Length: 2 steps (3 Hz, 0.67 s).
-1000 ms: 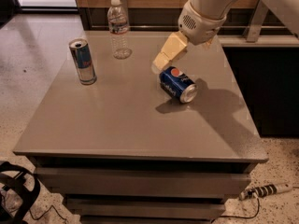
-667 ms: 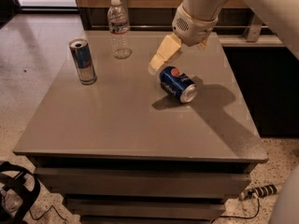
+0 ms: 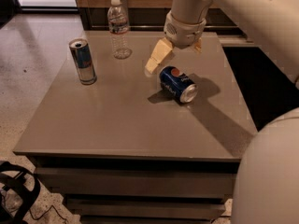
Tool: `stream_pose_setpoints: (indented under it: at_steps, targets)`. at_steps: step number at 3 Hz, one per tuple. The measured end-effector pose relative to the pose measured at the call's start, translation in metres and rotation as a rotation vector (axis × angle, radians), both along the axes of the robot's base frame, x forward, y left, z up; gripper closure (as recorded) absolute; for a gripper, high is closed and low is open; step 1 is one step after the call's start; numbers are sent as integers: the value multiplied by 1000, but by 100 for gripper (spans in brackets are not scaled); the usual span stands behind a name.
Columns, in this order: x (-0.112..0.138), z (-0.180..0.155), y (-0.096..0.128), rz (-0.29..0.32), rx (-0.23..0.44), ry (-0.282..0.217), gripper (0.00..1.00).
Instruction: Pick pepsi can
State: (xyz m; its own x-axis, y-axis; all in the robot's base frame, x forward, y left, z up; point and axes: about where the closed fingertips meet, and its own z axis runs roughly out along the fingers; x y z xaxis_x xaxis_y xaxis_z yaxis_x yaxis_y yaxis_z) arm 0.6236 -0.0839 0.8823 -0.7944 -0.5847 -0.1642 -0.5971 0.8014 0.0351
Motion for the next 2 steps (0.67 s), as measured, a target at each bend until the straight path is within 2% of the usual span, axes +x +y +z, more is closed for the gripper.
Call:
stream_pose_setpoints:
  at_steps: [1,2]
  targets:
    - [3,-9,-1,-22,-31,23,0]
    - [-1,-19,-2,-42,-32,52,0]
